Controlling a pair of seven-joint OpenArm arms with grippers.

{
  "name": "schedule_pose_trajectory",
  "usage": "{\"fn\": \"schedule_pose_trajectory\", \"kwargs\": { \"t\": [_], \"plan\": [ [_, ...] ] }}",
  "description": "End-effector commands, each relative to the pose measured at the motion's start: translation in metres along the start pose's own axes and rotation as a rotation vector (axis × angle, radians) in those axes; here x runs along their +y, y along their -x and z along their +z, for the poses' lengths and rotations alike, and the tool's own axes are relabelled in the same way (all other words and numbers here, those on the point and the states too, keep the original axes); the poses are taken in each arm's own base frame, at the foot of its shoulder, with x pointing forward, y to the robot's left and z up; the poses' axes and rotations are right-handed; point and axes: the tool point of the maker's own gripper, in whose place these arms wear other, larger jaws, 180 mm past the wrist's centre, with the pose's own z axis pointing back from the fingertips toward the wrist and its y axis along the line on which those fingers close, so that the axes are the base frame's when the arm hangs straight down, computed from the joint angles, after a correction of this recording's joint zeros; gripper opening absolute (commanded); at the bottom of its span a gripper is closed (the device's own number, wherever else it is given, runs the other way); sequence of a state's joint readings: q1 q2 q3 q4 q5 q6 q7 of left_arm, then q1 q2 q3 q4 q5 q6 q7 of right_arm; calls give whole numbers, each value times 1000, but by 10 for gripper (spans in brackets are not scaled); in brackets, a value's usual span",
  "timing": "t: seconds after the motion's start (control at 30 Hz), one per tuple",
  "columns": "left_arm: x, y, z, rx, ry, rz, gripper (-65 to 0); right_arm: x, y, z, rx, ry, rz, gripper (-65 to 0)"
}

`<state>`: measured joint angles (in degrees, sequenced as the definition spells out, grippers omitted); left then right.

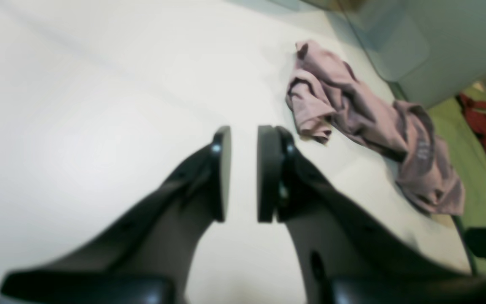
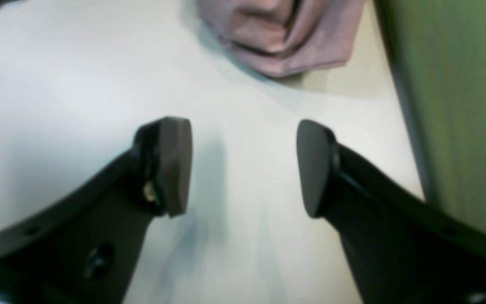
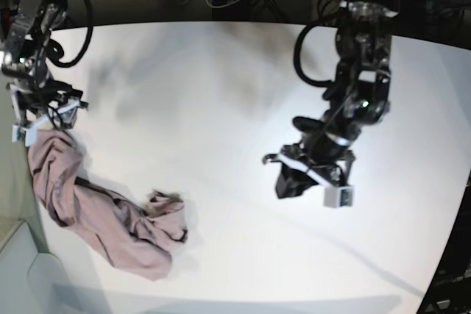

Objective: Layout the t-shirt on the table in an organized manner, then fold the t-shirt properly
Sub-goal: 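Move both grippers down toward the crumpled shirt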

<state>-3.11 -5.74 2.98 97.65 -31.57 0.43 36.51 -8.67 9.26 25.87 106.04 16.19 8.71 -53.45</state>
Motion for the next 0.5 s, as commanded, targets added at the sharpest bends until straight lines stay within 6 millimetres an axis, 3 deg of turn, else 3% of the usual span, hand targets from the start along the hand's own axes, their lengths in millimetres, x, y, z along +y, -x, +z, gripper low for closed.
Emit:
{"fn": "schedule_pose_trajectory", "kwargs": {
  "t": [0.0, 0.1, 0.2, 0.37, 0.47],
  "plan": [
    [-5, -9, -14, -17, 18, 13, -542, 3, -17, 10, -68, -2, 15, -254],
    [-18, 2, -61, 61, 34, 60, -542, 8, -14, 26, -86, -4, 35, -254],
    [-42, 7, -97, 120, 67, 89, -542, 9, -1, 30, -61, -6, 34, -254],
    [-82, 9, -133, 92, 95, -66, -541, 5, 18, 33, -16, 2, 34, -254],
    [-96, 21, -146, 96, 97, -147, -497, 4, 27, 34, 6, 5, 31, -254]
  ]
}}
